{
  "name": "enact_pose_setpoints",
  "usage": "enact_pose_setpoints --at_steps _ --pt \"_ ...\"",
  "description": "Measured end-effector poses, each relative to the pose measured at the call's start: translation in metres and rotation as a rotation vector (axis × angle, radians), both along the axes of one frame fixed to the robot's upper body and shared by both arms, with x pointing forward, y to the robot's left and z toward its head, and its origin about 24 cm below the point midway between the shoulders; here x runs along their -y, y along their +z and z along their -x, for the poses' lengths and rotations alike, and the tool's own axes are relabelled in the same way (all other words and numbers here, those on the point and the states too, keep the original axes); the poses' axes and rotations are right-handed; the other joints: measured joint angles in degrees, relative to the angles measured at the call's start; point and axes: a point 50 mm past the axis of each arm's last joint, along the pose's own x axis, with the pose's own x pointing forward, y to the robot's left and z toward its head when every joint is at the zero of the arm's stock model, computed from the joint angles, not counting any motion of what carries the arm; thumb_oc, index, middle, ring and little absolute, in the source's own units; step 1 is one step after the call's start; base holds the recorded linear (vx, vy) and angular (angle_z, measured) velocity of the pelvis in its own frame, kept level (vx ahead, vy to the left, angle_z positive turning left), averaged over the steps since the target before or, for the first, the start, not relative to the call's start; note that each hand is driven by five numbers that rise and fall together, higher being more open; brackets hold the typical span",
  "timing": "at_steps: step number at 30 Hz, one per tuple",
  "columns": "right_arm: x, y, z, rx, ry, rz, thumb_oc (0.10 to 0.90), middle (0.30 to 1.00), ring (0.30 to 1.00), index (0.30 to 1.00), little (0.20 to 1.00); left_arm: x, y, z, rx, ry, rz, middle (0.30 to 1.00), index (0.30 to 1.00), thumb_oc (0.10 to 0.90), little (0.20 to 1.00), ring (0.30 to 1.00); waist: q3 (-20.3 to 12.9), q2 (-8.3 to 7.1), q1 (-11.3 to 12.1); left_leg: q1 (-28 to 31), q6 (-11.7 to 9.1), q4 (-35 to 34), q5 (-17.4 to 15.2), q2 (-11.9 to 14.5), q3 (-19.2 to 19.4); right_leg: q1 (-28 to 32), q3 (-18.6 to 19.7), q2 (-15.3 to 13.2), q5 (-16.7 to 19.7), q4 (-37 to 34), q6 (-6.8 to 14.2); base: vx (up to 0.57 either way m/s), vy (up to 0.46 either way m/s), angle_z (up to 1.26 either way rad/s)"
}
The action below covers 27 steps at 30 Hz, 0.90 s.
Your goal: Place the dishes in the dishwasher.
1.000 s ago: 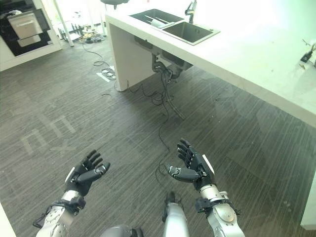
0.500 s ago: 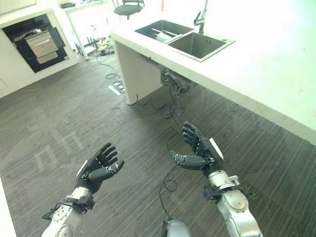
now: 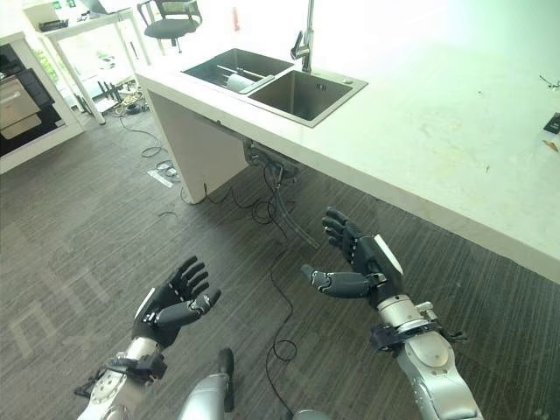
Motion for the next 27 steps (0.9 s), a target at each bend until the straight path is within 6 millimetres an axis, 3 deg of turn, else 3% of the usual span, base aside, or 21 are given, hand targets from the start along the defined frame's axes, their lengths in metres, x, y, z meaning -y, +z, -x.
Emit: enact_pose_setpoints --at_steps 3,4,5,6,7,8,9,10,11,12,13,14,15,18,19,20,22,24,25,26,27 --pt "-0.003 0.011 0.006 0.054 0.0 -0.02 0.8 0.9 0.9 0.9 0.9 -0.001 0.02 -0.018 0.097 -0.007 -0.011 0.9 0.9 0.8 0.9 0.9 -0.5 -1.5 0.6 4.1 2.8 -0.5 1.8 -5.0 2.3 3.1 -1.0 -5.6 -2.0 0.4 4.4 0.39 0.41 0.31" --pt "-0.018 0.01 0.008 0.074 0.02 -0.091 0.8 0.9 0.9 0.9 0.9 -0.009 0.034 -0.023 0.152 0.015 -0.033 0.9 0.9 0.8 0.9 0.9 -1.1 -2.98 1.8 5.2 7.4 1.2 1.5 -7.9 2.7 2.5 -4.7 -9.1 0.1 7.1 5.9 0.49 0.55 0.67" --pt "-0.022 0.01 0.008 0.08 0.022 -0.119 0.8 0.9 0.9 0.9 0.9 -0.012 0.036 -0.023 0.161 0.023 -0.039 0.9 0.9 0.8 0.9 0.9 -1.3 -2.93 1.8 5.8 9.2 2.2 0.2 -9.0 2.1 1.2 -5.4 -10.6 2.1 12.2 6.5 0.42 0.522 0.67" --pt "-0.026 0.01 0.007 0.091 0.022 -0.147 0.8 0.9 0.9 0.9 0.9 -0.015 0.038 -0.023 0.169 0.03 -0.05 0.9 0.9 0.8 0.9 0.9 -1.3 -2.89 1.8 6.0 10.2 3.7 -0.8 -10.0 1.8 -1.5 -5.2 -12.2 4.0 18.9 7.0 0.22 0.278 0.5" --pt "-0.032 0.012 0.006 0.103 0.032 -0.17 0.8 0.9 0.9 0.9 0.9 -0.02 0.041 -0.023 0.173 0.038 -0.075 0.9 0.9 0.8 0.9 0.9 -1.3 -2.96 1.9 6.2 11.7 6.4 -3.1 -11.7 1.5 -6.5 -4.1 -14.7 6.6 31.0 7.5 0.23 0.202 0.31" --pt "-0.039 0.013 0.003 0.11 0.059 -0.173 0.8 0.9 0.9 0.9 0.9 -0.026 0.04 -0.019 0.165 0.057 -0.104 0.9 0.9 0.8 0.9 0.9 -1.2 -2.76 2.0 6.6 11.6 7.6 -4.3 -12.6 2.7 -11.1 -3.2 -15.9 6.8 39.8 7.1 0.22 0.08 0.17" --pt "-0.044 0.014 0.002 0.112 0.086 -0.154 0.8 0.9 0.9 0.9 0.9 -0.03 0.038 -0.015 0.151 0.069 -0.121 0.9 0.9 0.8 0.9 0.9 -1.4 -1.48 2.1 7.8 11.7 6.0 -4.2 -13.0 3.0 -14.6 -4.0 -15.1 6.1 41.2 6.0 0.22 0.027 -0.03" --pt "-0.045 0.013 0.002 0.102 0.101 -0.126 0.8 0.9 0.9 0.9 0.9 -0.029 0.033 -0.012 0.13 0.07 -0.121 0.9 0.9 0.8 0.9 0.9 -1.3 0.94 2.3 10.0 7.4 2.4 -3.3 -12.4 2.9 -15.4 -5.8 -11.0 5.0 35.0 3.9 0.25 -0.032 0.06" --pt "-0.046 0.005 0.0 0.074 0.101 -0.127 0.8 0.9 0.9 0.9 0.9 -0.031 0.032 -0.011 0.123 0.067 -0.13 0.9 0.9 0.8 0.9 0.9 0.1 -1.65 2.8 7.5 -5.5 6.7 0.2 -13.9 1.2 -14.4 -5.5 -8.4 5.6 21.8 1.5 0.27 -0.077 0.32" --pt "-0.044 -0.001 -0.007 0.066 0.064 -0.155 0.8 0.9 0.9 0.9 0.9 -0.039 0.051 -0.012 0.186 0.026 -0.213 0.9 0.9 0.8 0.9 0.9 -0.2 -7.87 3.9 0.1 5.4 20.6 -5.1 -12.9 -1.0 -14.0 -5.1 -14.6 11.1 11.0 2.0 0.31 -0.13 0.26" --pt "-0.038 -0.002 -0.015 0.063 0.044 -0.138 0.8 0.9 0.9 0.9 0.9 -0.037 0.055 -0.01 0.211 0.034 -0.208 0.9 0.9 0.8 0.9 0.9 -0.5 -6.52 5.1 2.1 4.4 12.9 -6.5 -6.5 -3.9 -13.4 -9.1 -13.4 7.0 8.8 6.1 0.32 -0.152 -0.22" --pt "-0.037 -0.002 -0.015 0.05 0.052 -0.117 0.8 0.9 0.9 0.9 0.9 -0.042 0.053 -0.011 0.205 0.092 -0.186 0.9 0.9 0.8 0.9 0.9 0.4 -5.58 7.0 2.8 5.2 12.2 -7.5 -6.4 -3.3 -15.0 -11.6 -11.1 5.6 5.5 7.2 0.38 -0.168 -0.54" --pt "-0.035 0.005 -0.015 0.075 0.065 -0.094 0.8 0.9 0.9 0.9 0.9 -0.044 0.051 -0.011 0.197 0.107 -0.182 0.9 0.9 0.8 0.9 0.9 1.3 -4.45 6.6 2.8 6.7 12.5 -8.3 -6.7 -2.9 -17.3 -11.6 -9.7 5.2 5.7 7.8 0.38 -0.141 -0.44" --pt "-0.027 0.018 0.004 0.118 0.052 -0.065 0.8 0.9 0.9 0.9 0.9 -0.036 0.045 -0.013 0.174 0.078 -0.211 0.9 0.9 0.8 0.9 0.9 2.8 -3.41 1.5 7.4 8.5 9.1 -8.7 -12.4 -2.1 -28.4 -8.0 -11.6 8.3 4.9 10.8 0.47 -0.196 0.26" --pt "-0.024 0.018 0.007 0.129 0.041 -0.077 0.8 0.9 0.9 0.9 0.9 -0.033 0.043 -0.012 0.164 0.062 -0.216 0.9 0.9 0.8 0.9 0.9 3.0 -3.25 0.2 9.5 9.1 9.2 -10.8 -13.7 -0.8 -30.0 -8.4 -13.2 9.2 3.4 10.5 0.48 -0.254 0.18" --pt "-0.017 0.015 0.013 0.115 0.012 -0.092 0.8 0.9 0.9 0.9 0.9 -0.032 0.036 -0.004 0.133 0.058 -0.23 0.9 0.9 0.8 0.9 0.9 2.8 -3.08 -1.1 13.4 9.9 10.1 -14.1 -14.1 1.5 -29.5 -8.4 -13.9 10.2 3.1 8.7 0.51 -0.314 0.05" --pt "-0.016 0.014 0.014 0.113 -0.006 -0.101 0.8 0.9 0.9 0.9 0.9 -0.033 0.033 0.0 0.115 0.081 -0.229 0.9 0.9 0.8 0.9 0.9 1.6 -3.45 -1.1 18.1 9.5 7.6 -16.3 -14.7 1.0 -25.7 -10.1 -12.5 10.7 6.2 7.9 0.63 -0.377 -0.16" --pt "-0.016 0.017 0.011 0.127 -0.011 -0.099 0.8 0.9 0.9 0.9 0.9 -0.032 0.035 -0.002 0.126 0.083 -0.221 0.9 0.9 0.8 0.9 0.9 0.5 -2.47 -1.6 23.2 9.2 2.7 -16.4 -13.0 0.6 -21.5 -10.8 -8.8 14.3 4.8 2.6 0.39 -0.256 -0.16" --pt "-0.016 0.02 0.009 0.14 -0.018 -0.101 0.8 0.9 0.9 0.9 0.9 -0.03 0.039 -0.003 0.146 0.078 -0.222 0.9 0.9 0.8 0.9 0.9 0.0 -2.04 -1.7 24.8 6.1 2.6 -16.8 -11.6 1.6 -19.6 -12.0 -7.8 14.6 4.2 -2.6 0.4 -0.333 0.02" --pt "-0.012 0.022 0.008 0.15 -0.051 -0.102 0.8 0.9 0.9 0.9 0.9 -0.021 0.045 -0.01 0.172 0.051 -0.214 0.9 0.9 0.8 0.9 0.9 -0.2 -2.71 -1.4 23.6 -1.2 8.4 -14.6 -10.7 4.7 -15.6 -12.0 -9.3 13.2 3.8 -4.3 0.4 -0.393 0.26" --pt "-0.003 0.033 0.004 0.194 -0.068 -0.059 0.8 0.9 0.9 0.9 0.9 -0.011 0.063 -0.015 0.262 0.023 -0.2 0.9 0.9 0.8 0.9 0.9 -0.2 -2.06 -1.8 26.2 -3.2 -0.6 -5.1 -8.7 4.7 -18.8 -12.8 -11.2 10.1 14.4 -4.0 0.37 -0.389 0.17"
